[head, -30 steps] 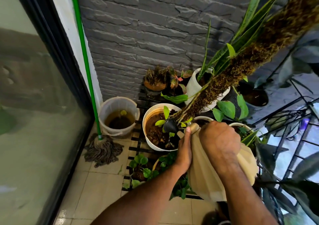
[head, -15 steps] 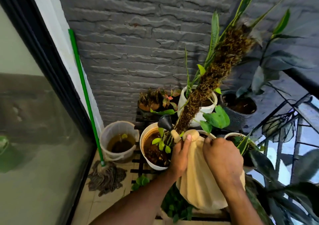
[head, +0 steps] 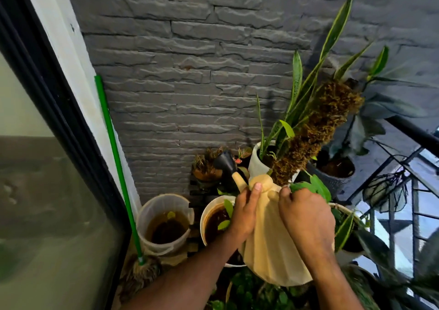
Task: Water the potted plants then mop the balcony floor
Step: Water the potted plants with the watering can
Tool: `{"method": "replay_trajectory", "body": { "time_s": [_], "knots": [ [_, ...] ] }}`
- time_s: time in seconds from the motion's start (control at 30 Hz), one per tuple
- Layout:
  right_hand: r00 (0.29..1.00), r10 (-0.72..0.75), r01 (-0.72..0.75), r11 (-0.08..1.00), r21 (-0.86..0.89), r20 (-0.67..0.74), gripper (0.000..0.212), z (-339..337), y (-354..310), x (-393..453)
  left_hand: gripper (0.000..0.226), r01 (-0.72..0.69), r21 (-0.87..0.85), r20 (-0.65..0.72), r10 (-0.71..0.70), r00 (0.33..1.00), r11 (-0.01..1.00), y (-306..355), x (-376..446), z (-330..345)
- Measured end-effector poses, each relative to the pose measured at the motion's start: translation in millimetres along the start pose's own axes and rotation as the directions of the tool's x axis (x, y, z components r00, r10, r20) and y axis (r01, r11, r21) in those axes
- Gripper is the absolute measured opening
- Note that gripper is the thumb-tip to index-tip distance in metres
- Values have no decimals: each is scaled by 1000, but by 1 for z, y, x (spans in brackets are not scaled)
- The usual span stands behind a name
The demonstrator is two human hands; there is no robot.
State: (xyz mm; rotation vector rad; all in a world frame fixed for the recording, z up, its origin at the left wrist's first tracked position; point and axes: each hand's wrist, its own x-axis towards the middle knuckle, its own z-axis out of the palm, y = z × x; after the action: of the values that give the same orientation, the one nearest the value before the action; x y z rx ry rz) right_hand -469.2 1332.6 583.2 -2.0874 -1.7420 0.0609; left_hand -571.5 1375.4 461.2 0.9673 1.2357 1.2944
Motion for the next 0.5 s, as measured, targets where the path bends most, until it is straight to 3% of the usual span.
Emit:
{"method": "replay_trajectory", "body": {
  "time_s": [0.27, 0.5],
  "knots": [
    [996, 84, -84, 996, -3, 22, 57, 27, -72, 19, 31, 17, -2, 167, -16, 986, 1000, 10, 58, -58],
    [994, 105, -103, 994, -32, 44, 57, 40, -108, 30, 54, 22, 1, 218, -22, 976, 1000, 27, 77, -90]
  ]
}}
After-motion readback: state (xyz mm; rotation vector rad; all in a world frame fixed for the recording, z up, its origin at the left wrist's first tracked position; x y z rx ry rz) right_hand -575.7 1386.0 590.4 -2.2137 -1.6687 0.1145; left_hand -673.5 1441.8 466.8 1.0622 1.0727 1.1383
